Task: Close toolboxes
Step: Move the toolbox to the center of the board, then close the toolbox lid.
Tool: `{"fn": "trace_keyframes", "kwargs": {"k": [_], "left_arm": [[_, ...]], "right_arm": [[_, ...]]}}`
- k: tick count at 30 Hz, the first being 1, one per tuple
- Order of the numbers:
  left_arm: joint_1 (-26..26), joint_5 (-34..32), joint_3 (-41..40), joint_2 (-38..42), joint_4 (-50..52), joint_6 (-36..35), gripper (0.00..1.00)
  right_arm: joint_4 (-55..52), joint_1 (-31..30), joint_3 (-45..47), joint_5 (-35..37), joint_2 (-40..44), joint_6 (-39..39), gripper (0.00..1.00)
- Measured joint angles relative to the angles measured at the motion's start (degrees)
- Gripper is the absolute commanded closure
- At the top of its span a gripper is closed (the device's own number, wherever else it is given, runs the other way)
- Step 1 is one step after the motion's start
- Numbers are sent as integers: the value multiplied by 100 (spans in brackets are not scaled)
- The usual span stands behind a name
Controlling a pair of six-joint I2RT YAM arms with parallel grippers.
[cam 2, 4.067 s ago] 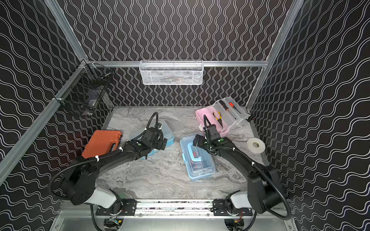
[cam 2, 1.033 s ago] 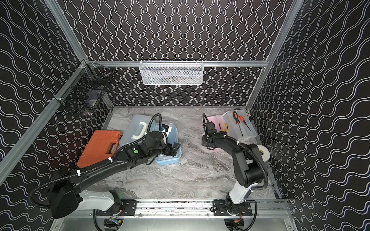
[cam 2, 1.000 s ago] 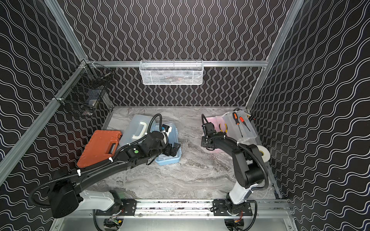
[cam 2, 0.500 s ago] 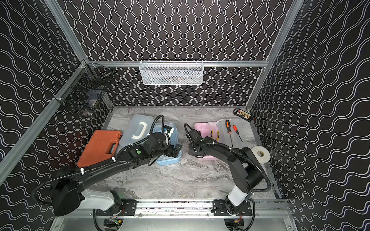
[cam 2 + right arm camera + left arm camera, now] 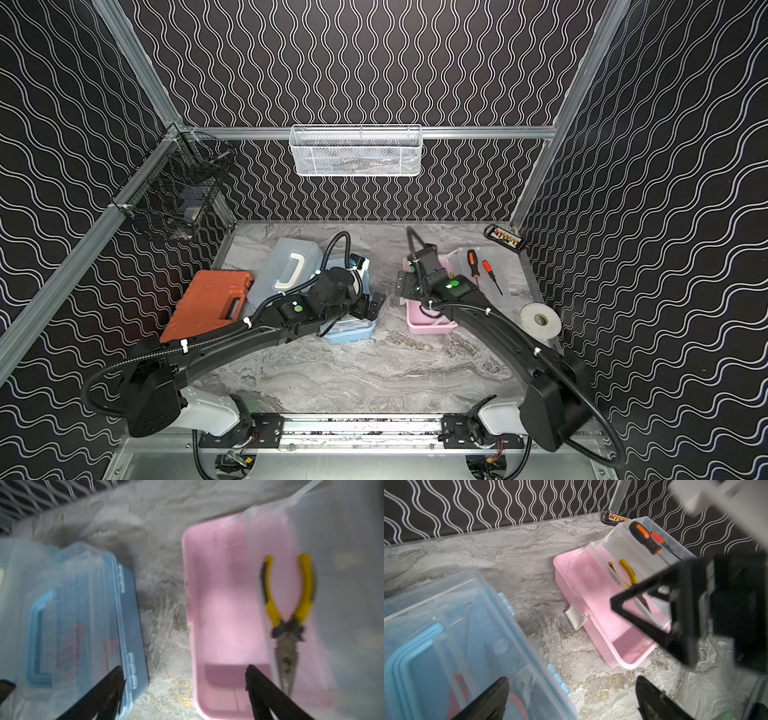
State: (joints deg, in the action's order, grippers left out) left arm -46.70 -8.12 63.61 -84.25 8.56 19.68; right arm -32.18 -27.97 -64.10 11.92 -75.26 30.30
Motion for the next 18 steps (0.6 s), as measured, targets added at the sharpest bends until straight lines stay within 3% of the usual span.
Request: {"fn": "trace_keyframes", "kwargs": {"k": [7,18], "left_arm": [[-269,111,579,-638,-42,-39,1],[-470,50,1139,-1742,-15,-35,1]], "right_arm": [[-227,1847,-11,-391,614,-308,1],[-302,4476,90,-1414,374,-614,1]]}}
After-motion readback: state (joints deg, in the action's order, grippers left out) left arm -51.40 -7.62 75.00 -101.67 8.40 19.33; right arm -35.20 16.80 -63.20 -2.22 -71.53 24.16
